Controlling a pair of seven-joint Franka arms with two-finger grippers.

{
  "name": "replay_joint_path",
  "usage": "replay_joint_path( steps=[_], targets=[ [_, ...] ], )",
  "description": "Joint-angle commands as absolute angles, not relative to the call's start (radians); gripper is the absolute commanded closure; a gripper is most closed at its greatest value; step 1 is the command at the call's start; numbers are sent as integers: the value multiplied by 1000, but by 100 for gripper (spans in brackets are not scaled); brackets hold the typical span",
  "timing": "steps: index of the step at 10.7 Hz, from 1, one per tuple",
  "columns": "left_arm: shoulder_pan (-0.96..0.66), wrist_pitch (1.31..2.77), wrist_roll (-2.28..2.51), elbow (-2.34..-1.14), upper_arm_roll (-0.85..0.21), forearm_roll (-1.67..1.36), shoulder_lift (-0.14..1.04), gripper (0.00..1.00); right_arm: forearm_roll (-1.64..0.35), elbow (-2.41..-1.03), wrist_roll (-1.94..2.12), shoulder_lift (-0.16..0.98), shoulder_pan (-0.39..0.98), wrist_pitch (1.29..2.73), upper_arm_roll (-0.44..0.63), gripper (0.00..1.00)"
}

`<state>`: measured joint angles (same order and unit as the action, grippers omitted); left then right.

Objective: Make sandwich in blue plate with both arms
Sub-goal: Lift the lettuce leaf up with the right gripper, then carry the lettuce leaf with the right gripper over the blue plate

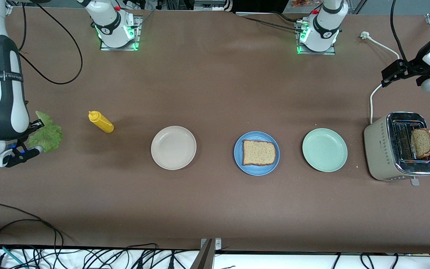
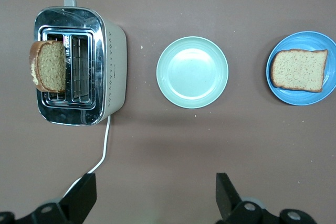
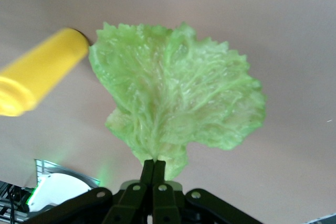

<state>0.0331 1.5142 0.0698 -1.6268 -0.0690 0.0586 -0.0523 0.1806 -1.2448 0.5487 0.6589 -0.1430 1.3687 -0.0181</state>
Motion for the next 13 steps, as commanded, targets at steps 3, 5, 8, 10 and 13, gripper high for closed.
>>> replay_joint_path(
  steps=[3,5,8,10,13],
  targets=[
    [31,1494,75,-1603,-72,77,-46,0,22,-1056,324,652,-10,1235,-31,100],
    [31,1494,77,-1603,-72,77,-46,0,-93,-1026,197,638,53,1247,-31,100],
    [31,1494,77,-1603,-72,77,-48,0,-248,-1012,81,638,155,1349,-32,100],
    [37,1491,77,-1603,-71,77,-48,0,-255,-1012,80,640,230,1510,-61,100],
    [41,1485,77,-1603,-69,78,-49,0,-253,-1026,61,663,357,1746,-74,100]
  ],
)
